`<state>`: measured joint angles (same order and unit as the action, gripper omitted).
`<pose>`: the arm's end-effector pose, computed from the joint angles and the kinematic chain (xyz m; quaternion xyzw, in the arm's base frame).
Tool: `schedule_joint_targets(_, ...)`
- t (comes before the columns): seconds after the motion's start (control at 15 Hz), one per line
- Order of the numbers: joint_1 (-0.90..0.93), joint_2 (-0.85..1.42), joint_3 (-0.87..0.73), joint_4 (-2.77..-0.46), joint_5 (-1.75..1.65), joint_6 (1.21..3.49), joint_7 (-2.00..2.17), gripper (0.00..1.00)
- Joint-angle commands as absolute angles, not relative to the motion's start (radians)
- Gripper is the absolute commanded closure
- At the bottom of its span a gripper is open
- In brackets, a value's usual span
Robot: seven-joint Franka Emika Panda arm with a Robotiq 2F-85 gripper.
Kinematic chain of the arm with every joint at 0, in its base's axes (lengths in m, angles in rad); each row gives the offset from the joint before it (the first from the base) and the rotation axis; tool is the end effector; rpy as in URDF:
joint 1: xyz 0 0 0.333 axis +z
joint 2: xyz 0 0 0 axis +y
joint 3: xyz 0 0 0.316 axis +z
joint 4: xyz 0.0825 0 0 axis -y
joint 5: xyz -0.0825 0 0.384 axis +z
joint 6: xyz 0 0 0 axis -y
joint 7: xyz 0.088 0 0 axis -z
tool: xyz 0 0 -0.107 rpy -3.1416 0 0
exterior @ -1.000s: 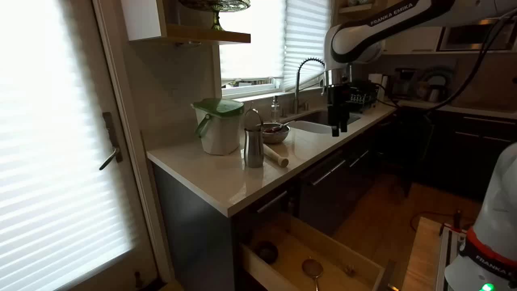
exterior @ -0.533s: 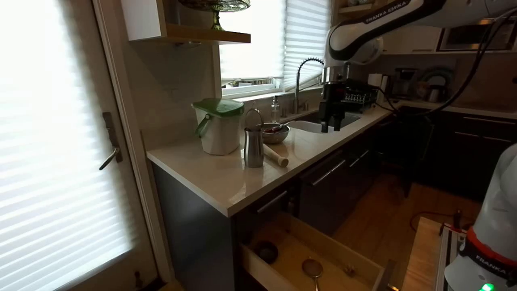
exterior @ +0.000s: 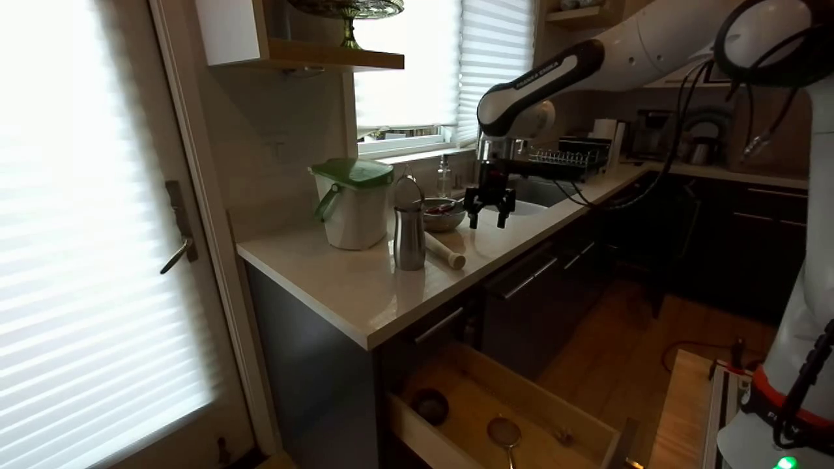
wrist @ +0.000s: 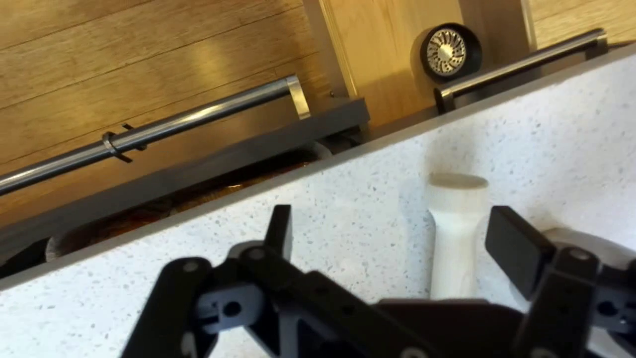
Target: Put the roller upright
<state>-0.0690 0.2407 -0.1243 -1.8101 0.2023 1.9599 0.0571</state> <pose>0.6045 -0.1005 0.4034 -0.9823 0.1653 0.0385 0.0797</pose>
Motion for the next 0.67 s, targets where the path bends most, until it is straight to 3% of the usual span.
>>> schedule_joint_targets(0.0, -0.084, 0.277, -0.107, -1.775, 0.197, 1.957, 0.071, 0.0)
schedule_joint_targets(0.6, -0.122, 0.453, -0.094, -1.507, 0.296, 1.88, 0.132, 0.0)
